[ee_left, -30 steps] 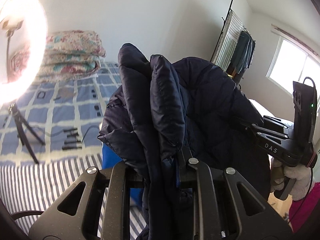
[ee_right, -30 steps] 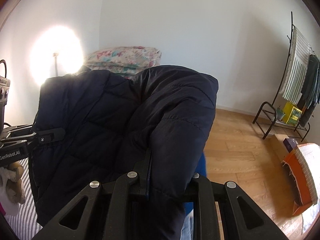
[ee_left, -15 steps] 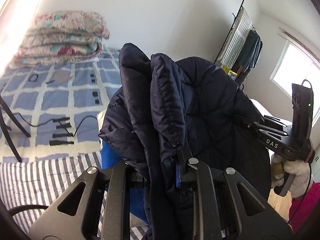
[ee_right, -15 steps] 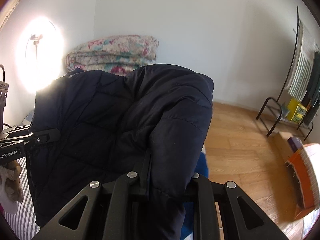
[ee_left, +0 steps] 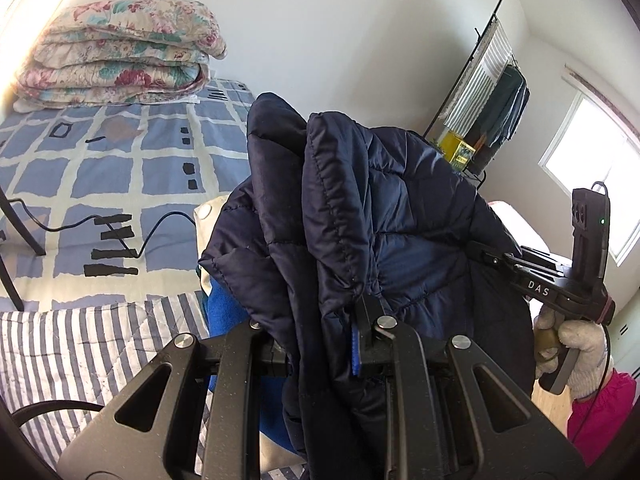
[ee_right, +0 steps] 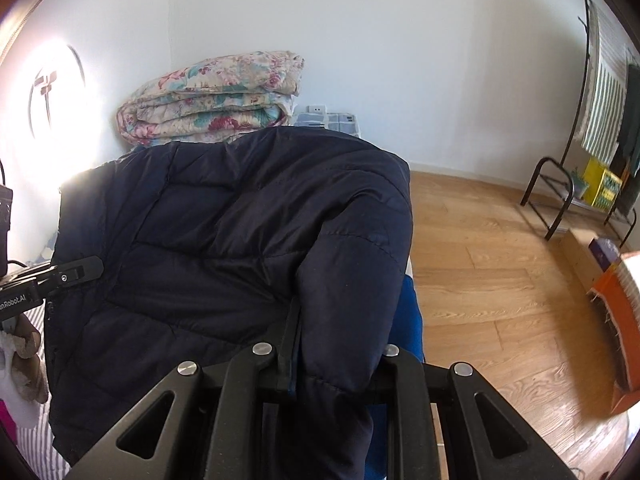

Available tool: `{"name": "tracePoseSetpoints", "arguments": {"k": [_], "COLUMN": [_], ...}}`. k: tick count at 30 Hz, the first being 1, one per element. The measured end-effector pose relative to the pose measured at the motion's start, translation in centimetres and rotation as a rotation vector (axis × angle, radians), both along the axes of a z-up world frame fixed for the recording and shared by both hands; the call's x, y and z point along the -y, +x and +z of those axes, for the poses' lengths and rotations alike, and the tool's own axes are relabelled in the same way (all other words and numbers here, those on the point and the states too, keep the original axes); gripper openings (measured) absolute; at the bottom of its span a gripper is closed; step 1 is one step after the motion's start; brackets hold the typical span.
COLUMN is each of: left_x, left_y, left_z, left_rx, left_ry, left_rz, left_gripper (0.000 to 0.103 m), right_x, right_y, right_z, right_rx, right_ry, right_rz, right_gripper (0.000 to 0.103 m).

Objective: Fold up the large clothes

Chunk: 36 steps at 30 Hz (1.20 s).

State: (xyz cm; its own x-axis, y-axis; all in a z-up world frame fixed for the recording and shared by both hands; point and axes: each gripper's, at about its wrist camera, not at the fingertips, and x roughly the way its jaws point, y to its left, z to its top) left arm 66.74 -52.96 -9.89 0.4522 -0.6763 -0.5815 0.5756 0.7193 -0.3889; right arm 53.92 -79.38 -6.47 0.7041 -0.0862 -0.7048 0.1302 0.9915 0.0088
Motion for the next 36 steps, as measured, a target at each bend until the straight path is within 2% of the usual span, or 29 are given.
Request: {"name": "tracePoseSetpoints", "arguments": {"k": [3,10,13,19,21,22,23,26,30,31,32,36], "left_x": [0.3,0.0,-0.6,-0.9,-1.0,-1.2,-1.4,-2.0,-2.4,-2.4,-2.4,-2.5], "left_y": [-0.1,0.2,0.5,0.5,0.7,0.8,0.9,0.9,0.6,0.6,0.5,-0.3], "left_z": [0.0,-0.6,-0.9,-1.1,-1.3,-1.4,-1.5,-1.5,-1.0,-0.9,-0.8,-0.3], "left_rx": [0.012,-0.042,-0.064,-0.043,-0.049,-0.052,-0.055,-0.062,-0.055,-0.053,-0.054,-0.054], "left_ry": [0.012,-0.010,-0.015,0.025,0.042,0.048,0.049,0.044,0.042,0.044,0.049,0.057], "left_rz": [-0.002,0.027,0.059,0.085,0.112,0.128,0.140,0.144,0.147,0.145,0.142,0.140], "left_gripper": [0.018,0.022,0.033,0.042,0.052,0.061,0.066,0.069,0.075,0.078,0.081,0.082], "right_x": [0.3,0.8,0.9,0.7,0.4,0.3,0.1,0.1,0.4,0.5,0.6,0.6], "right_y": [-0.2,-0.3,-0.4,-0.3,-0.1,0.1,0.3,0.3,-0.4,-0.7,-0.9,-1.5], "right_z": [-0.2,-0.5,-0.7,-0.8,-0.8,-0.8,-0.8,-0.7,0.0,0.4,0.7,1.7], "right_rx": [-0.002,0.006,-0.001,-0.012,-0.019,-0.024,-0.028,-0.031,-0.015,0.001,0.012,0.013], "right_ry": [0.003,0.053,0.053,0.024,0.003,-0.012,-0.030,-0.053,-0.104,-0.100,-0.085,-0.077], "right_rz": [-0.004,-0.008,-0.019,-0.040,-0.044,-0.048,-0.056,-0.086,-0.165,-0.171,-0.170,-0.169], "right_gripper": [0.017,0.020,0.023,0.027,0.029,0.031,0.032,0.044,0.083,0.088,0.088,0.088]}}
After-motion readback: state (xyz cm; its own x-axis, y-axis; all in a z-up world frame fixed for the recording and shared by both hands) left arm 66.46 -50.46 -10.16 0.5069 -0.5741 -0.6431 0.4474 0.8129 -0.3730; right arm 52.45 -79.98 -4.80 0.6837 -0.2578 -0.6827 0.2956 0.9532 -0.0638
